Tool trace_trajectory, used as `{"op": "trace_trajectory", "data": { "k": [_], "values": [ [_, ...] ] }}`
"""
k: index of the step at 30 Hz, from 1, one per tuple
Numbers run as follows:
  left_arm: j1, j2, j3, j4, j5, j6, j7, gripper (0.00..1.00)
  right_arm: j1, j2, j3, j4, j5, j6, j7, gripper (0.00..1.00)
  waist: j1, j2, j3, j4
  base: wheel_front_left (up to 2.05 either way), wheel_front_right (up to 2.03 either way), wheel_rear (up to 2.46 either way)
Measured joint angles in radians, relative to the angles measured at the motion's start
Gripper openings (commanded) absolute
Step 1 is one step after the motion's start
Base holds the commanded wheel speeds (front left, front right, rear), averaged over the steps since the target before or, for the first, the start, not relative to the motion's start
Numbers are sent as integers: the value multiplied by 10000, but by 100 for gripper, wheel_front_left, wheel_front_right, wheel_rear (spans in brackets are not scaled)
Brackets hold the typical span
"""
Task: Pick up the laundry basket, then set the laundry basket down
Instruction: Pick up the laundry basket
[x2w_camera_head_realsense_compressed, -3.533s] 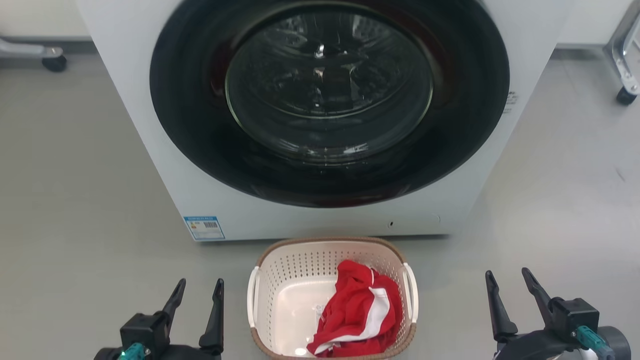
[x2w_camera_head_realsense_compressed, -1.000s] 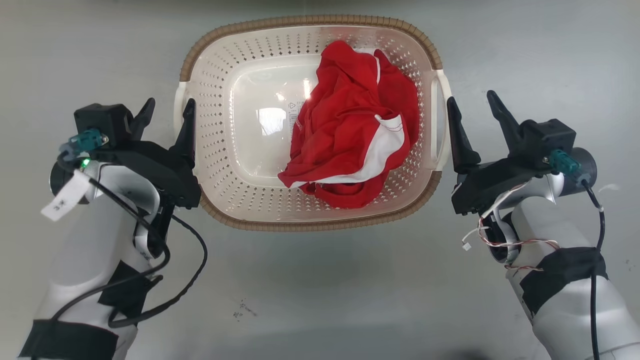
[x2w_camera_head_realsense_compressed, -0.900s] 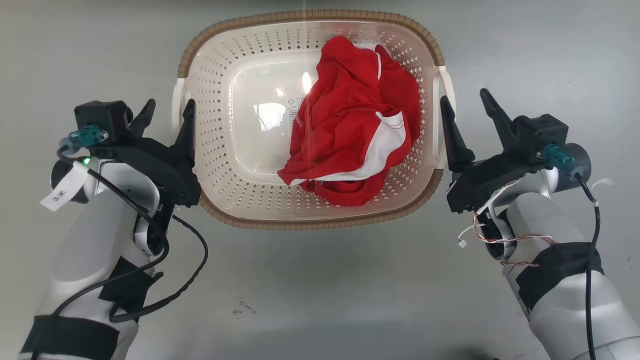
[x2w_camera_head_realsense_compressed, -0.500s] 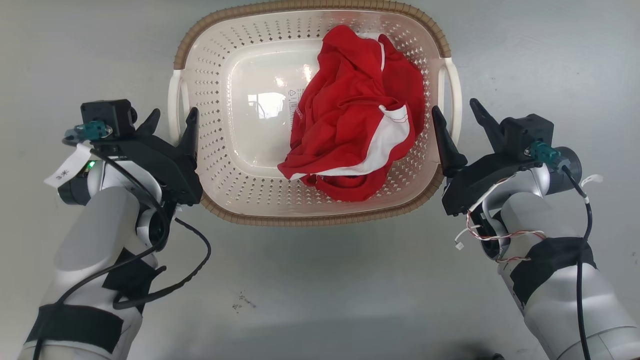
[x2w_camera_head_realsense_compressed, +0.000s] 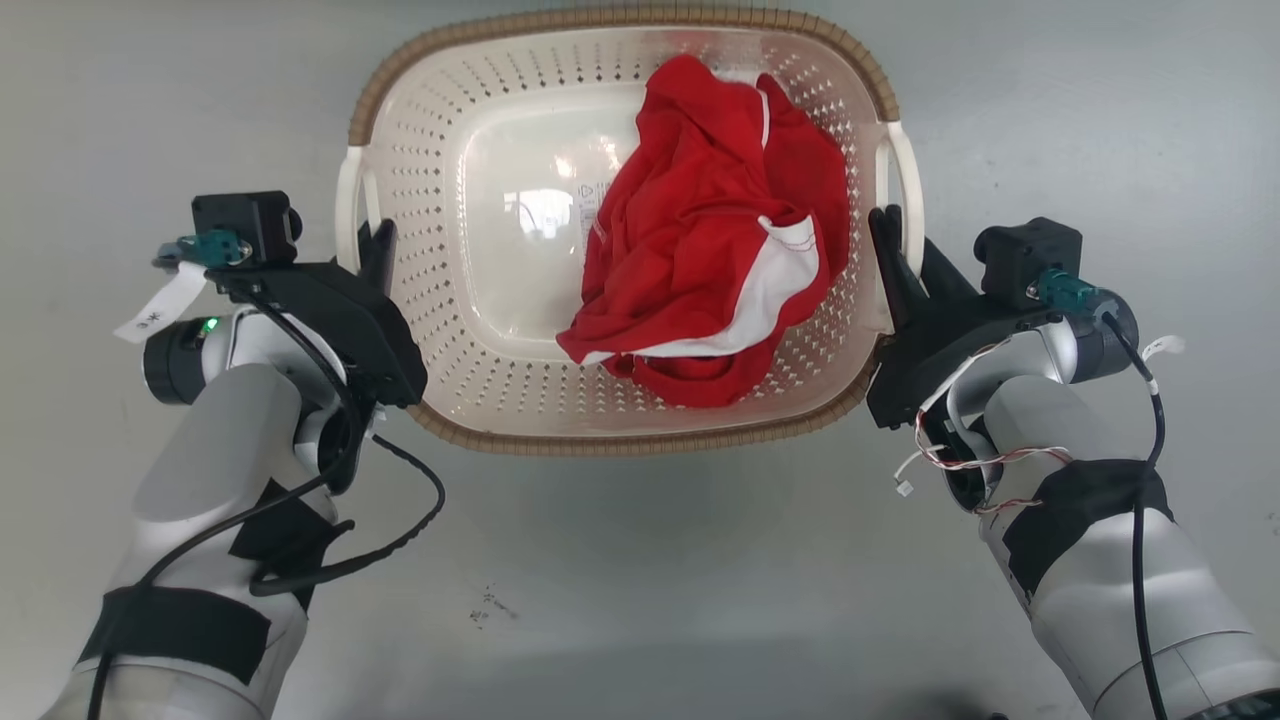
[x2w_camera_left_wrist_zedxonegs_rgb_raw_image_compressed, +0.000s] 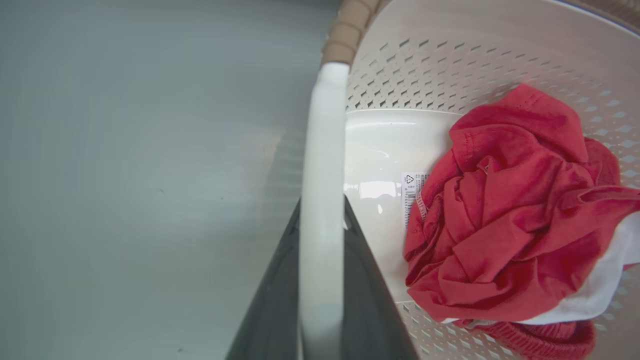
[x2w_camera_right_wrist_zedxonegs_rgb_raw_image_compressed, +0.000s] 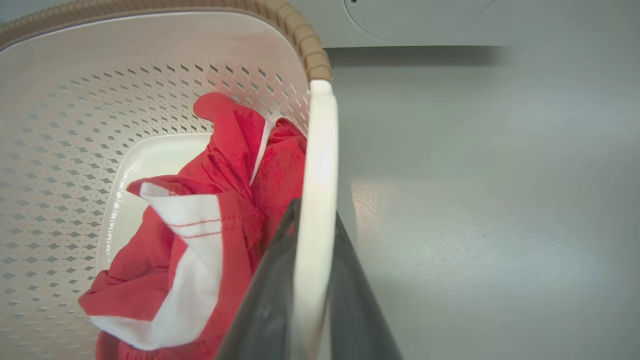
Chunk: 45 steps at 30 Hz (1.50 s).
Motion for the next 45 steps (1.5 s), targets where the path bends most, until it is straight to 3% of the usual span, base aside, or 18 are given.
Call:
{"op": "trace_trajectory", "data": {
  "k": [19, 45],
  "values": [
    [3, -477, -25, 1331, -190, -165, -61, 0, -15, 117, 23, 1375, 263, 291, -6, 0, -1, 0, -1305, 36, 0, 0, 0],
    [1354, -928, 17, 2270, -811, -265, 690, 0, 1370, 359, -77, 2623, 1024, 558, 545, 0, -2, -1, -4515, 133, 0, 0, 0]
  ]
}}
